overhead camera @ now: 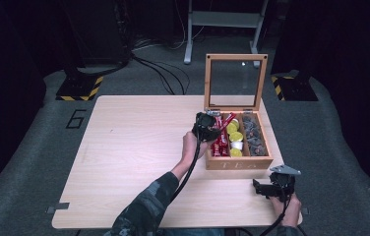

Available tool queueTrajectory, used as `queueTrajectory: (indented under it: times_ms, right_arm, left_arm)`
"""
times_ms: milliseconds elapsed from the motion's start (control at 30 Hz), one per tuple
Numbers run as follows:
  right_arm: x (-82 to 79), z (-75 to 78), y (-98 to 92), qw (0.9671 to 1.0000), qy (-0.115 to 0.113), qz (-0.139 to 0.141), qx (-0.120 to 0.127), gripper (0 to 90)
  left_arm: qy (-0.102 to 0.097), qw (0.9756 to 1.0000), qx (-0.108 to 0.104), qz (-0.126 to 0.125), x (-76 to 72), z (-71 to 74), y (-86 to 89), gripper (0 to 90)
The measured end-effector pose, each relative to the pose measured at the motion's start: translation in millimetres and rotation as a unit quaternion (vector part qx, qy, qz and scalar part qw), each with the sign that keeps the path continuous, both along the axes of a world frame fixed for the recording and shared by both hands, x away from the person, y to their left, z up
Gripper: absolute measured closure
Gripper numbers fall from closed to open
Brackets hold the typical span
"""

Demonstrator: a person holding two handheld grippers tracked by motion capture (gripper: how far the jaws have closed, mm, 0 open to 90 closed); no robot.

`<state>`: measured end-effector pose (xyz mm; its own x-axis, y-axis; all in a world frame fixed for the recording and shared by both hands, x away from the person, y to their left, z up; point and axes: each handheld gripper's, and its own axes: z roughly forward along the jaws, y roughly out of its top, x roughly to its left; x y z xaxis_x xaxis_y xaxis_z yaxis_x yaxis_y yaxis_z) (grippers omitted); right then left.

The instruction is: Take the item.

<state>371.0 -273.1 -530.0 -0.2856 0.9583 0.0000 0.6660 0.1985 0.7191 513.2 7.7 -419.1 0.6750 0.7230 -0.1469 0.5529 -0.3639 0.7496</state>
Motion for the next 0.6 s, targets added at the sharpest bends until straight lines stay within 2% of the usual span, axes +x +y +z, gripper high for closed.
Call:
queueTrajectory:
  times_ms: [267, 300, 467, 600]
  right_arm:
    - [0.0, 0.0, -0.1, 1.0, 0.0, 0.0, 0.0, 0.1]
    - [0.0, 0.0, -0.1, 1.0, 0.0, 0.001, -0.001, 0.1]
    - [0.0, 0.0, -0.1, 1.0, 0.0, 0.001, -0.001, 0.1]
    - [0.1, 0.0, 0.0, 1.0, 0.0, -0.001, 0.001, 0.1]
  left_arm:
    - [-0.016, 0.9998, -0.008, 0.001, -5.9, 12.7, 14.2, 85.3]
    - [-0.024, 0.9997, -0.01, 0.002, -7.9, 15.5, 17.7, 85.3]
    - [-0.036, 0.9993, -0.01, 0.003, -11.8, 21.2, 27.0, 85.2]
    - [-0.04, 0.9991, -0.015, 0.003, -13.9, 24.3, 35.9, 85.3]
